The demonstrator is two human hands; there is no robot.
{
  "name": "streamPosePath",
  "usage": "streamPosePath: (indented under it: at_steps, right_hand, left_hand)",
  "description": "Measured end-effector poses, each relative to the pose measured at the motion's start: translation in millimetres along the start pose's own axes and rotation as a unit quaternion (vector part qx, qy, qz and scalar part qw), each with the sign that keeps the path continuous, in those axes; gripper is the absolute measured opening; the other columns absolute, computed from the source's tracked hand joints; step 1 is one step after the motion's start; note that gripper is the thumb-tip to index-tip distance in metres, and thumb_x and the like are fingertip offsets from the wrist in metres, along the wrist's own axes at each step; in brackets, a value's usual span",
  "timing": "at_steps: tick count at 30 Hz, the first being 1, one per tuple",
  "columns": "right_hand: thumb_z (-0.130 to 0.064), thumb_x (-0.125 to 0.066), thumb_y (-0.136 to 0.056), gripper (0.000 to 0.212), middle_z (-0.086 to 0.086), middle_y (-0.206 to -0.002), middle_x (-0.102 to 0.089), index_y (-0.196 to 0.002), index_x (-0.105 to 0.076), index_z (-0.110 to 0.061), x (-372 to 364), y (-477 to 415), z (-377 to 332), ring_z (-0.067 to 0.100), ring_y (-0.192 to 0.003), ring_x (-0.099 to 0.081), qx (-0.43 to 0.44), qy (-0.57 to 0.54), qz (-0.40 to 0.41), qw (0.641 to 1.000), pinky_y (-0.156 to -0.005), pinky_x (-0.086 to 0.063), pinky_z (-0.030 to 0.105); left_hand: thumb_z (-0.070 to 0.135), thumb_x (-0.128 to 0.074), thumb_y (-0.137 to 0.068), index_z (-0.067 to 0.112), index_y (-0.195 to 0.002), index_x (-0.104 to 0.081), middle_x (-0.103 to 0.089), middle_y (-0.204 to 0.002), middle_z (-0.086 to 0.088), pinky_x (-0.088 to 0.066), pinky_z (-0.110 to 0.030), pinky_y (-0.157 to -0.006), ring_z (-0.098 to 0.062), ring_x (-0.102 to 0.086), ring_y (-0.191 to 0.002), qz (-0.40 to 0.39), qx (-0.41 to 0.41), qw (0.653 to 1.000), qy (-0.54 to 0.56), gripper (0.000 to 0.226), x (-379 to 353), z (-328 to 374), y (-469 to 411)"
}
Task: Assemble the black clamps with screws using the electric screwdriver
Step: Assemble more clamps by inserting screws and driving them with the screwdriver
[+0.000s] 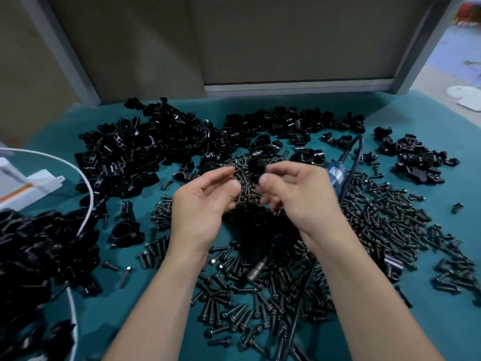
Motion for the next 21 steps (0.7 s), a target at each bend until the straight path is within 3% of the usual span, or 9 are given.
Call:
streamPosePath:
  at_steps: [2, 4, 5, 7, 9, 12, 15, 18, 21]
  right_hand:
    - [-0.008, -0.076, -0.091, 0.018, 0.004, -0.078, -0.078, -0.092, -0.072, -0.025, 21, -3, 2, 0.013, -0.060, -0.066, 0.002, -0.036, 0.073, 0.997, -0.060, -0.052, 0.023]
    - [-0.011, -0.076, -0.092, 0.013, 0.002, -0.079, -0.078, -0.090, -0.072, -0.024, 32, -5, 4, 0.010, -0.059, -0.063, 0.015, -0.042, 0.113, 0.993, -0.062, -0.049, 0.025]
    - [-0.012, -0.075, -0.093, 0.012, 0.002, -0.079, -0.078, -0.089, -0.072, -0.024, 33, -5, 6, 0.010, -0.058, -0.062, 0.020, -0.044, 0.119, 0.992, -0.063, -0.048, 0.026]
    - [-0.013, -0.075, -0.092, 0.012, 0.002, -0.079, -0.078, -0.087, -0.073, -0.024, 33, -6, 6, 0.010, -0.057, -0.061, 0.027, -0.049, 0.120, 0.991, -0.061, -0.048, 0.023]
    - [-0.012, -0.075, -0.091, 0.011, 0.003, -0.077, -0.077, -0.087, -0.073, -0.023, 32, -6, 7, 0.010, -0.056, -0.060, 0.032, -0.059, 0.115, 0.991, -0.058, -0.048, 0.019]
    - [-0.014, -0.075, -0.090, 0.010, 0.004, -0.078, -0.077, -0.086, -0.074, -0.022, 34, -4, 7, 0.010, -0.056, -0.061, 0.034, -0.062, 0.117, 0.991, -0.058, -0.048, 0.019]
    - [-0.016, -0.076, -0.090, 0.010, 0.002, -0.079, -0.078, -0.086, -0.074, -0.025, 34, -3, 6, 0.009, -0.059, -0.064, 0.041, -0.031, 0.117, 0.992, -0.060, -0.048, 0.022]
    - [-0.016, -0.076, -0.090, 0.013, -0.002, -0.075, -0.077, -0.085, -0.073, -0.027, 30, 0, 0, 0.008, -0.058, -0.064, 0.047, 0.007, 0.094, 0.994, -0.061, -0.050, 0.028]
    - [-0.014, -0.067, -0.093, 0.021, -0.004, -0.073, -0.075, -0.088, -0.068, -0.035, 19, 5, -6, 0.018, -0.060, -0.066, 0.061, 0.064, 0.046, 0.995, -0.067, -0.058, 0.046]
  left_hand:
    - [0.032, -0.084, -0.085, 0.047, -0.103, -0.079, -0.073, -0.102, 0.035, -0.053, -0.016, -0.084, 0.011, -0.068, -0.092, -0.025, -0.049, 0.965, -0.255, 0.024, -1, 5, 3]
    - [0.051, -0.081, -0.081, 0.055, -0.101, -0.076, -0.061, -0.107, 0.044, -0.046, -0.021, -0.086, 0.013, -0.057, -0.094, -0.095, -0.076, 0.886, -0.447, 0.021, -14, 5, 9]
    - [0.053, -0.080, -0.081, 0.055, -0.104, -0.076, -0.056, -0.110, 0.043, -0.045, -0.026, -0.090, 0.010, -0.052, -0.098, -0.113, -0.077, 0.864, -0.484, 0.023, -19, 3, 11]
    - [0.048, -0.081, -0.085, 0.051, -0.109, -0.076, -0.054, -0.111, 0.039, -0.047, -0.030, -0.094, 0.004, -0.054, -0.101, -0.106, -0.074, 0.862, -0.490, 0.025, -22, -1, 11]
    - [0.038, -0.082, -0.088, 0.045, -0.108, -0.079, -0.061, -0.109, 0.036, -0.049, -0.025, -0.093, -0.001, -0.061, -0.102, -0.080, -0.064, 0.885, -0.455, 0.021, -22, -5, 11]
    - [0.032, -0.081, -0.091, 0.045, -0.092, -0.080, -0.072, -0.090, 0.031, -0.046, -0.004, -0.072, 0.004, -0.066, -0.086, -0.032, -0.033, 0.941, -0.337, 0.014, -17, -6, 10]
    - [0.019, -0.075, -0.094, 0.040, -0.078, -0.082, -0.077, -0.079, 0.015, -0.052, -0.011, -0.064, 0.002, -0.068, -0.068, -0.013, 0.023, 0.994, -0.102, 0.027, -12, -5, 4]
    - [0.016, -0.069, -0.094, 0.027, -0.083, -0.086, -0.080, -0.087, -0.002, -0.056, -0.017, -0.065, -0.006, -0.071, -0.072, -0.059, 0.098, 0.990, 0.076, 0.023, -19, -6, 6]
    - [0.021, -0.069, -0.082, 0.016, -0.089, -0.086, -0.080, -0.095, -0.009, -0.059, -0.019, -0.065, -0.010, -0.075, -0.078, -0.079, 0.132, 0.967, 0.203, 0.019, -24, -6, 8]
Point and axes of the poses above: each hand's wrist, its own y-axis away from the middle knuckle, its own x-axis out of the back of the hand, z = x × y, the point moved 7 cm from there along -y, towards the middle knuckle
